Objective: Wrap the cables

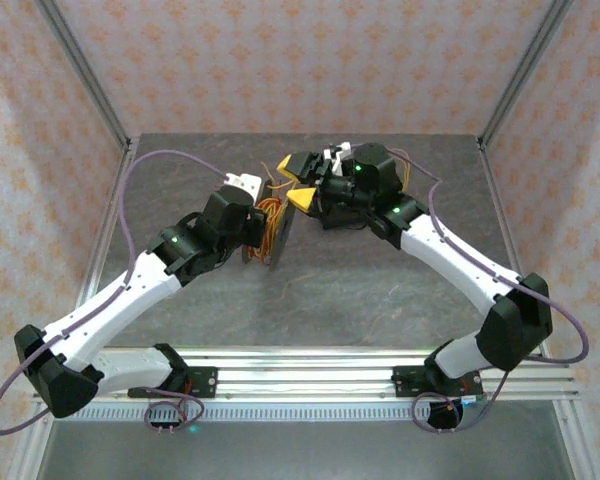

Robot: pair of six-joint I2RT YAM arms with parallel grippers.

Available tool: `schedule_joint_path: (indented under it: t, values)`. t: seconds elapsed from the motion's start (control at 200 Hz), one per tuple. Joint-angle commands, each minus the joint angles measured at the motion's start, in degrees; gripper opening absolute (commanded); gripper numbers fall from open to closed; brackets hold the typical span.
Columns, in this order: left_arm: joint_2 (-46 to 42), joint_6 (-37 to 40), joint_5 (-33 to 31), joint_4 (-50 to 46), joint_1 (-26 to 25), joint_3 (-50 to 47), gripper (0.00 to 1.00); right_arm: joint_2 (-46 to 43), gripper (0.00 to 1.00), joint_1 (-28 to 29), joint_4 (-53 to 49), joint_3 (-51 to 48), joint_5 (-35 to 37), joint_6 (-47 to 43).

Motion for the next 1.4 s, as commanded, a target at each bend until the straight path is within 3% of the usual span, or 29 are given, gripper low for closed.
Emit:
schedule_joint_path:
  t: [0.0, 0.09, 0.22, 0.315, 0.656, 0.791, 0.901, 1.111, 1.396]
  values:
    - [0.37, 0.82, 1.43, 0.51, -0.72, 6.17, 0.00, -3.80, 0.84, 1.61, 1.54, -0.80, -2.64, -3.76]
    - [0.86, 1.88, 2.91, -1.73, -0.71, 8.15, 0.00, -6.47, 0.84, 2.15, -4.30, 0.08, -2.51, -10.45]
    - [1.43, 3.43, 4.79, -6.01, -0.63, 11.37, 0.00, -10.99, 0.81, 2.33, -26.04, 5.71, 3.42, -31.61]
    - [2.23, 4.08, 6.17, -9.46, -0.59, 13.90, 0.00, -13.63, 0.78, 2.37, -34.03, 7.96, 7.58, -42.97]
    - [5.07, 4.97, 11.62, -16.00, -0.55, 19.28, 0.00, -20.95, 0.60, 6.44, -33.68, 6.75, 18.17, -75.79]
    - [6.09, 5.11, 12.51, -17.58, -0.54, 20.40, 0.00, -18.72, 0.55, 9.90, -36.69, 9.89, 20.54, -87.88]
    - [6.59, 5.11, 13.12, -18.42, -0.55, 20.92, 0.00, -14.82, 0.54, 14.07, -42.28, 14.22, 27.01, -98.16]
    - [6.42, 5.20, 13.69, -18.27, -0.55, 20.39, 0.00, -9.93, 0.53, 19.87, -44.78, 18.13, 34.52, -109.69]
    - [5.88, 5.55, 14.29, -18.51, -0.55, 19.87, 0.00, -5.25, 0.50, 21.49, -46.21, 22.75, 39.44, -115.12]
